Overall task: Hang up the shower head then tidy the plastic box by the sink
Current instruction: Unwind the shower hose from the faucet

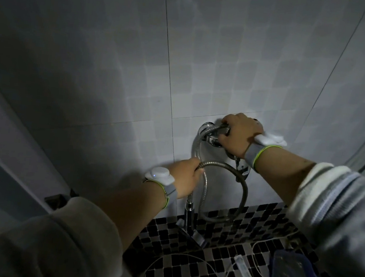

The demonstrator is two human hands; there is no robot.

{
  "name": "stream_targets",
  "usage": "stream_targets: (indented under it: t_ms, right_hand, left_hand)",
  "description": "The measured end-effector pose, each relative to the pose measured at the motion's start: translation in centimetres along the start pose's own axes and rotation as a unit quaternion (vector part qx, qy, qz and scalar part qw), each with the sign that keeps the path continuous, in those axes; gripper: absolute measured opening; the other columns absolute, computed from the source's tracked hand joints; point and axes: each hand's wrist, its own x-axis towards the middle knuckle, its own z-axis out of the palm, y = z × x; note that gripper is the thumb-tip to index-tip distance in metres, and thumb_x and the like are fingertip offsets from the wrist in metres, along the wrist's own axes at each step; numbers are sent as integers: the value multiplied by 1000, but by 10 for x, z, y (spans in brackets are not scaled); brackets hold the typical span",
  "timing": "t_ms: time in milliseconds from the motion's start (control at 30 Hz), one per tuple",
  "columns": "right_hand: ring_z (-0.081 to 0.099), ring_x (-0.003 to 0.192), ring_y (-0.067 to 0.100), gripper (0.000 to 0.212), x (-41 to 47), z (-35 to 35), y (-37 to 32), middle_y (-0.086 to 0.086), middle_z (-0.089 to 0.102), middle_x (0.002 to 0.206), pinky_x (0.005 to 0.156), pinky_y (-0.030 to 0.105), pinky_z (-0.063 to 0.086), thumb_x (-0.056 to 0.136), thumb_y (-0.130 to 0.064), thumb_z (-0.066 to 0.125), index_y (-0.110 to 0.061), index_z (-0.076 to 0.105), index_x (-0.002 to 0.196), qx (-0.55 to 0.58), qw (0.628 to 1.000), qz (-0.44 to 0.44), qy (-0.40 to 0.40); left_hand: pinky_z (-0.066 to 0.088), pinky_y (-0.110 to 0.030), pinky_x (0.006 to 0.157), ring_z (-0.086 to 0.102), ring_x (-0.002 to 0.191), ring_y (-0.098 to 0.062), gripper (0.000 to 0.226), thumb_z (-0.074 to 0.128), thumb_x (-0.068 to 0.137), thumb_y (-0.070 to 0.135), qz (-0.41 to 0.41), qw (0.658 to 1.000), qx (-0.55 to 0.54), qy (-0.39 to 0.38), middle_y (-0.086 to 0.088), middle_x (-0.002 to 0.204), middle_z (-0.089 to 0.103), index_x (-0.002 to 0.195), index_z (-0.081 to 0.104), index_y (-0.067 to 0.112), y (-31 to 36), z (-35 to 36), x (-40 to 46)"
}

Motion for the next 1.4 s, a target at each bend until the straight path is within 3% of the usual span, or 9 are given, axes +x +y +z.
stream_targets:
  t_ms: [133,367,600,800,967,1067,1167,1267,1400]
  right_hand:
    - [60,104,27,59,0,3,3,-2,60,114,89,40,45,67,-61,46,-39,57,121,0,1000,-9,9]
    - [59,103,27,46,-4,9,4,-2,58,111,86,37,39,73,-55,53,-40,57,116,-7,999,-24,42]
    - [57,105,26,53,-10,9,5,-3,58,113,91,41,39,69,-62,45,-40,55,116,19,998,-26,45]
    - [57,105,28,46,-12,15,3,-2,57,113,92,41,41,71,-54,51,-39,57,115,36,997,-22,67]
    - [54,108,27,56,-1,-16,-5,-3,56,114,86,39,46,67,-67,50,-46,59,118,-55,998,-25,-33]
    - [55,104,29,42,10,-33,-17,2,58,111,81,36,46,74,-61,53,-41,63,110,-120,984,-50,-121]
    - [59,90,28,19,15,-36,-22,1,63,98,78,34,48,76,-48,61,-30,57,83,-62,985,-18,-159]
    - [50,88,27,31,11,-30,-13,-1,50,95,76,33,42,67,-57,66,-36,46,77,-26,996,10,-81]
    - [49,95,29,63,-4,-18,3,2,44,103,83,40,48,58,-65,71,-34,47,107,46,998,23,20]
  left_hand:
    - [53,-41,75,63,81,-27,27,37,101,42,-8,1000,-4,4,-4,90,67,100,52,20,-3,2,-1]
    - [42,-32,64,61,78,-25,20,37,102,39,-10,1000,-5,2,-1,87,63,95,48,25,-5,5,-2]
    - [47,-35,68,60,78,-26,18,38,102,38,-11,1000,5,9,-3,87,63,92,46,25,-5,1,-3]
    - [48,-37,68,61,78,-28,21,38,102,39,-16,1000,8,10,-4,87,64,92,47,23,-10,-2,-6]
    - [43,-33,66,58,77,-25,20,38,102,38,-17,1000,4,1,-1,85,61,92,46,23,-10,-6,-5]
    - [39,-32,62,56,73,-23,21,37,102,39,-15,1000,8,-5,3,79,56,91,46,24,-11,-7,-5]
    - [41,-33,61,57,72,-21,22,37,101,41,-11,1000,7,-5,4,78,57,91,48,25,-11,-8,-5]
    - [48,-36,67,60,74,-24,23,36,101,42,-11,1000,1,-9,0,82,62,92,49,25,-13,-10,-6]
    - [47,-35,69,62,79,-25,20,36,101,42,-10,1000,-4,0,-1,89,65,94,47,26,-16,-13,-5]
